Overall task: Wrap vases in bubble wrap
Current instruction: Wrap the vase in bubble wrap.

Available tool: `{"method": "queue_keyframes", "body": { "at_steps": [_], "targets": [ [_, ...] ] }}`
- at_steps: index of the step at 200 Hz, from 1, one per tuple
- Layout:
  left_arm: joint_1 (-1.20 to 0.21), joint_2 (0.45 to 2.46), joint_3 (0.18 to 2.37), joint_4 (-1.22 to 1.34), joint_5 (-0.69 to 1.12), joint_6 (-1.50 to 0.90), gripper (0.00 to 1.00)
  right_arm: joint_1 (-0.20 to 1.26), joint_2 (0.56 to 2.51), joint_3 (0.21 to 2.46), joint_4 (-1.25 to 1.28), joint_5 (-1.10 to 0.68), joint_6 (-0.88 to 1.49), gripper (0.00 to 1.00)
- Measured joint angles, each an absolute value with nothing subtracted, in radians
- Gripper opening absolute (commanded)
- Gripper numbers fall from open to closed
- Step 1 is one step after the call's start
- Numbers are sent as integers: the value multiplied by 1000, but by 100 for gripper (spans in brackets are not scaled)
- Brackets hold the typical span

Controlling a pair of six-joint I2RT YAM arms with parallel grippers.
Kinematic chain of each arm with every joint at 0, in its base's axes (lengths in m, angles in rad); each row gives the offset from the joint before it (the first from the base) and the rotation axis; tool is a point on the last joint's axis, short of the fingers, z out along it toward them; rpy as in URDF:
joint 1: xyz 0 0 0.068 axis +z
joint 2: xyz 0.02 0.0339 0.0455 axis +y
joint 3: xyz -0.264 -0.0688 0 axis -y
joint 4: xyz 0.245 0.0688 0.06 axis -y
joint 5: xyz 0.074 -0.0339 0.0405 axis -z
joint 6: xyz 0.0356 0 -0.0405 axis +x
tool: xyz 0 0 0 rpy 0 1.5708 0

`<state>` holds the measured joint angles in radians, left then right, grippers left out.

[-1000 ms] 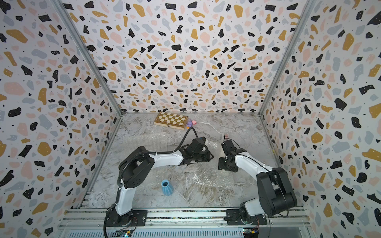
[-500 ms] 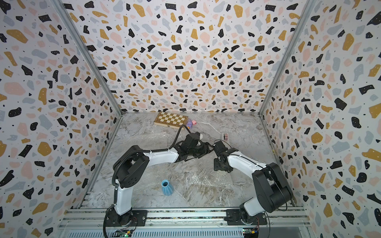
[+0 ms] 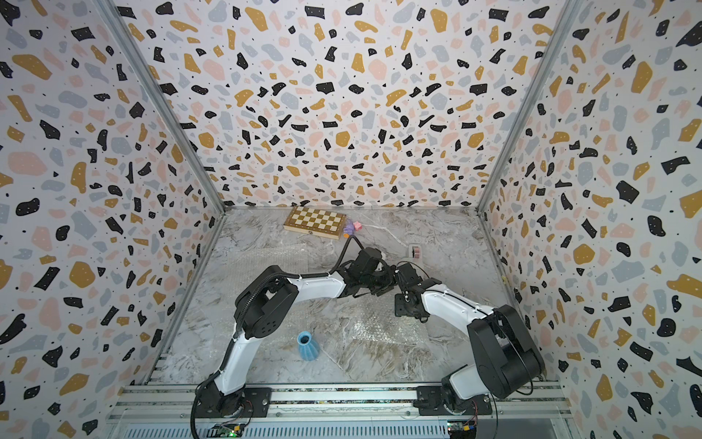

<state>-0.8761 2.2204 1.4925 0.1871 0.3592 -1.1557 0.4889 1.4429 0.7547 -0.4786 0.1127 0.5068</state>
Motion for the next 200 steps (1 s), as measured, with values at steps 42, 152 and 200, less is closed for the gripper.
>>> {"method": "queue_keyframes", "body": {
  "at_steps": [42, 152, 200],
  "targets": [
    [-883, 2276, 1565, 140, 386, -1135, 75, 482, 1415, 731, -458, 104, 507, 61],
    [-912, 2303, 1570, 207, 396, -1110, 58, 402, 1269, 705, -448, -40, 463, 99],
    [-911, 2303, 1546, 263, 410, -1100, 53, 108, 1120, 608, -392, -374, 443, 100]
  ]
}}
